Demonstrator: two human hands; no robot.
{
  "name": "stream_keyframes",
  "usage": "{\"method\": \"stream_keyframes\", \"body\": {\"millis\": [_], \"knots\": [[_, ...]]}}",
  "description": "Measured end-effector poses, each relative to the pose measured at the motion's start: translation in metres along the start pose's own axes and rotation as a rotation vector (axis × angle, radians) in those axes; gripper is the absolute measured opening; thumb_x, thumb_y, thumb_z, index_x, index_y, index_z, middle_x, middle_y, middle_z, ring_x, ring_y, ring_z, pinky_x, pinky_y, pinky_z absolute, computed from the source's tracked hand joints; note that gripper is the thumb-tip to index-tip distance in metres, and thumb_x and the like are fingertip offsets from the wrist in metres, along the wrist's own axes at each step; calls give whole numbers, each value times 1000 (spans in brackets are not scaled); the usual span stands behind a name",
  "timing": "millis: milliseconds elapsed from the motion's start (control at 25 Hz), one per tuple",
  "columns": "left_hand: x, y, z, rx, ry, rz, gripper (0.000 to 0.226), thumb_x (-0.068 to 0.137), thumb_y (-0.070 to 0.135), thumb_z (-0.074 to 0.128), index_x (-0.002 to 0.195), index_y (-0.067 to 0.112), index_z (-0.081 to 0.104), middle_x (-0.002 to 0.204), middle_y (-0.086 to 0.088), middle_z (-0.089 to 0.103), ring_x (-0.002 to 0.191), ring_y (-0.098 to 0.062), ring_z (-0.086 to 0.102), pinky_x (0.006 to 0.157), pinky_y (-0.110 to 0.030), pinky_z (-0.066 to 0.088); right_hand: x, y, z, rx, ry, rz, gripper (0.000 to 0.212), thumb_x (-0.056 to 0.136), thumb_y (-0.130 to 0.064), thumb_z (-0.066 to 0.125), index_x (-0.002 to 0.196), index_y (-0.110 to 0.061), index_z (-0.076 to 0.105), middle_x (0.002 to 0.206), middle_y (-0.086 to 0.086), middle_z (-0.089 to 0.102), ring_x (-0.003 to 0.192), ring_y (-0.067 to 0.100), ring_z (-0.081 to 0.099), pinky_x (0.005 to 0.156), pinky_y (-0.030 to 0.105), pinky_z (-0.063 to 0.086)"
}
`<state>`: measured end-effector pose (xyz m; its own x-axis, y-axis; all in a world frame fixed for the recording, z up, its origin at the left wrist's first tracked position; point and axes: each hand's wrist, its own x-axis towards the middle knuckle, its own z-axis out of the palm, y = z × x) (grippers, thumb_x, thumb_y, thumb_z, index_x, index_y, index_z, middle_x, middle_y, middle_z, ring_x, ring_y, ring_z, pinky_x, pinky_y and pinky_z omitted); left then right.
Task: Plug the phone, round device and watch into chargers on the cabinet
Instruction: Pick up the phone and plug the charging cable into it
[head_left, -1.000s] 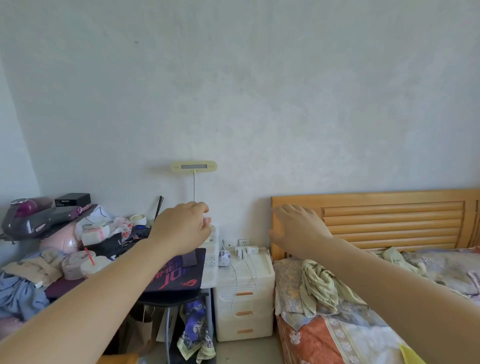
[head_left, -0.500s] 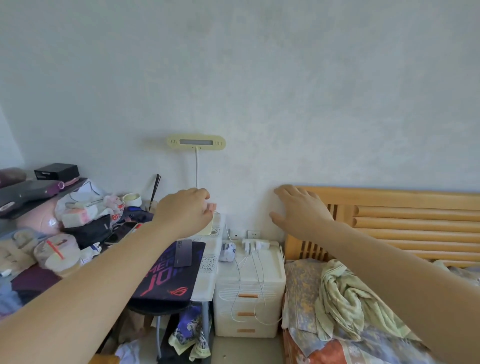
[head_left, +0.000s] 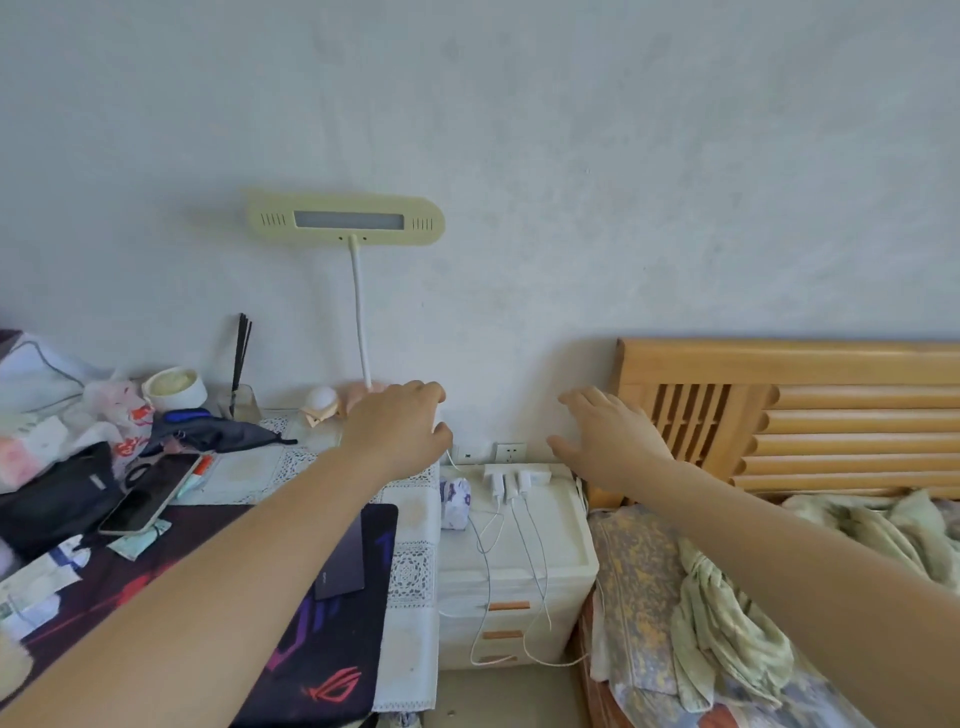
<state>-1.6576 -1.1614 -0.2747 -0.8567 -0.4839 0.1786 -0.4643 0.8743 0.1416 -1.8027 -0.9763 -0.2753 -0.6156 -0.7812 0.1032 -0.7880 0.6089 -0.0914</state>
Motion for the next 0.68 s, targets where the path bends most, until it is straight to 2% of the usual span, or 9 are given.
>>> {"method": "stream_keyframes", "body": {"millis": [120, 320, 480, 680], "knots": [[27, -16, 40, -36, -58, 1, 45, 91, 33, 44, 133, 19, 47, 133, -1, 57, 115, -27, 56, 81, -37, 47, 23, 10, 32, 18, -39, 58, 56, 92, -44, 42, 141, -18, 36, 147, 0, 41, 130, 22, 43, 106, 37, 31], [43, -38, 121, -114, -180, -39, 45, 92, 31, 44, 134, 15, 45, 134, -3, 55, 118, -25, 53, 89, -38, 47, 47, 17, 99, 68, -73, 80, 48, 92, -46, 41, 132, -20, 45, 134, -2, 52, 119, 19, 50, 100, 34, 35], [41, -43, 168, -135, -279, -62, 48, 93, 31, 43, 137, 15, 42, 137, -5, 52, 119, -25, 53, 90, -36, 46, 55, 20, 155, 138, -140, 100, 54, 93, -46, 42, 140, -18, 38, 145, -4, 44, 132, 18, 40, 106, 34, 31], [41, -51, 219, -188, -274, -155, 43, 90, 27, 46, 130, 9, 49, 130, -7, 57, 117, -26, 53, 91, -37, 47, 63, 22, 216, 171, -232, 58, 56, 95, -45, 40, 144, -19, 33, 151, -5, 36, 139, 16, 31, 112, 33, 24]]}}
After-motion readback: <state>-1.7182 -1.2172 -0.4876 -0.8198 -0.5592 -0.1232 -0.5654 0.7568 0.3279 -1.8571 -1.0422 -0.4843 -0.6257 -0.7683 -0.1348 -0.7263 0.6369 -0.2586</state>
